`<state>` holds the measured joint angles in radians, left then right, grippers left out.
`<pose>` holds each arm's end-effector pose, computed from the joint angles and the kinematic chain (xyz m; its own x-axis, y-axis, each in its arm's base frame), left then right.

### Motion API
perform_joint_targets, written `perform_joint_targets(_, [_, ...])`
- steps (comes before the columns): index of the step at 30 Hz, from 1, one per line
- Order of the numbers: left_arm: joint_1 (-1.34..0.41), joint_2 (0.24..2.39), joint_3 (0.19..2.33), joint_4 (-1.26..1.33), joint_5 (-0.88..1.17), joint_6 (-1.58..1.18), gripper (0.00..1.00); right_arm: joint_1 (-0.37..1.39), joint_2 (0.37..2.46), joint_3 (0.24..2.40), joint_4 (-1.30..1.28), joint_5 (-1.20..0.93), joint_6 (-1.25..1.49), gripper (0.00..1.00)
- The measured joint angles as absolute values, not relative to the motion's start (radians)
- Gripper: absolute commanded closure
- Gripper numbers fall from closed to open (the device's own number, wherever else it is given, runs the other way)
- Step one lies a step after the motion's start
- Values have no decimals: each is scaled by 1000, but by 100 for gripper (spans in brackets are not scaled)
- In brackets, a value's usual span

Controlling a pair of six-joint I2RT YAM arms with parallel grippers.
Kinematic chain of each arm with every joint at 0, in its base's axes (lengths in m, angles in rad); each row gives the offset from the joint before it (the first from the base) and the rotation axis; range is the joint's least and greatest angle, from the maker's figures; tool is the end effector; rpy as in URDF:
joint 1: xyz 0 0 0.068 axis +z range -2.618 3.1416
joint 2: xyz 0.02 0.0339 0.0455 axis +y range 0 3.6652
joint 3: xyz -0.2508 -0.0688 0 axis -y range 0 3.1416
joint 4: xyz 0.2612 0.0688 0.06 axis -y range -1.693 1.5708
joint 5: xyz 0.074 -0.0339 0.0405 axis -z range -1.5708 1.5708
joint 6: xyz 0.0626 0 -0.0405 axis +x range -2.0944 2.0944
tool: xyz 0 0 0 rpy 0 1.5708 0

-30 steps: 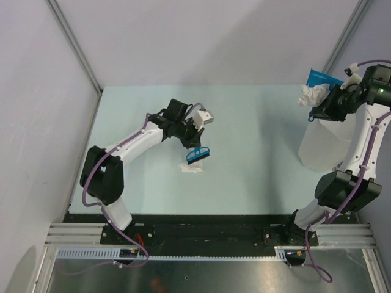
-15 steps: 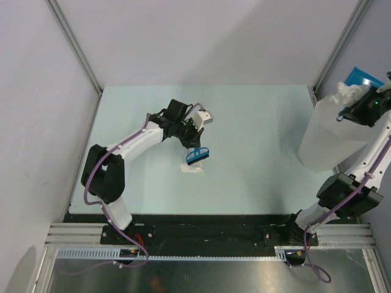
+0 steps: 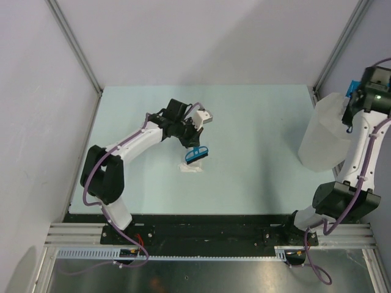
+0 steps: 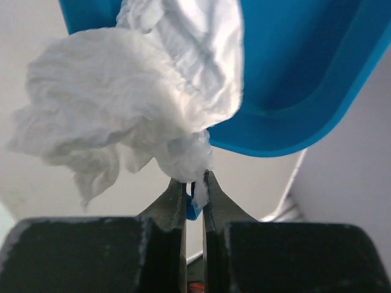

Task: Sweep away the paper scraps from the table

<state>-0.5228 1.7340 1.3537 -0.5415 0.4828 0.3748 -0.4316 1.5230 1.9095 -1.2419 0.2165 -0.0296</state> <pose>0.3353 -0.2268 0.2166 -0.3915 0.5998 -0.6978 0.8905 0.4381 -0.1229 0.2814 -0.1444 0.4160 -0.7012 0.2911 -0.6508 0.5160 0.8371 -0.1815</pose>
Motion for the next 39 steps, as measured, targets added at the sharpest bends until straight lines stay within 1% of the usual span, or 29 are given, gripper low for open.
perform_joint_targets(3, [-523,1720,1354,-542,484,374,100,-355,1490,1849,-1220,379,-89,100])
perform_joint_targets(6, [-523,1695,1354,-542,488,375,100,-305,1427,1748,-1187,586,-175,100])
perform_joint_targets(10, [-522,1670,1354,-541,496,374,100,-255,1338,1607,-1100,830,-316,100])
perform_joint_targets(12, [-522,1666,1354,-541,500,375,100,-225,1303,1545,-1013,940,-420,100])
perform_joint_targets(14, [-522,1666,1354,-541,500,375,100,-191,1282,1510,-913,1016,-523,100])
perform_joint_targets(18, [-522,1666,1354,-541,499,375,100,-123,1257,1510,-723,1110,-675,100])
perform_joint_targets(21, [-522,1666,1354,-541,498,375,100,-69,1257,1592,-698,1138,-688,100])
perform_joint_targets(24, [-522,1666,1354,-541,488,375,100,-13,1280,1752,-780,1118,-592,100])
perform_joint_targets(26, [-521,1661,1354,-542,472,376,100,39,1295,1864,-867,1069,-496,100])
perform_joint_targets(29, [-512,1639,1354,-542,443,376,100,133,1302,1940,-974,992,-348,100])
perform_joint_targets(31, [-494,1611,1354,-542,424,376,100,194,1311,1946,-1052,914,-253,100])
perform_joint_targets(34, [-445,1563,1354,-542,402,375,100,272,1340,1919,-1127,729,-135,100])
perform_joint_targets(39, [-361,1491,1345,-538,357,375,100,439,1369,1716,-1123,384,5,100])
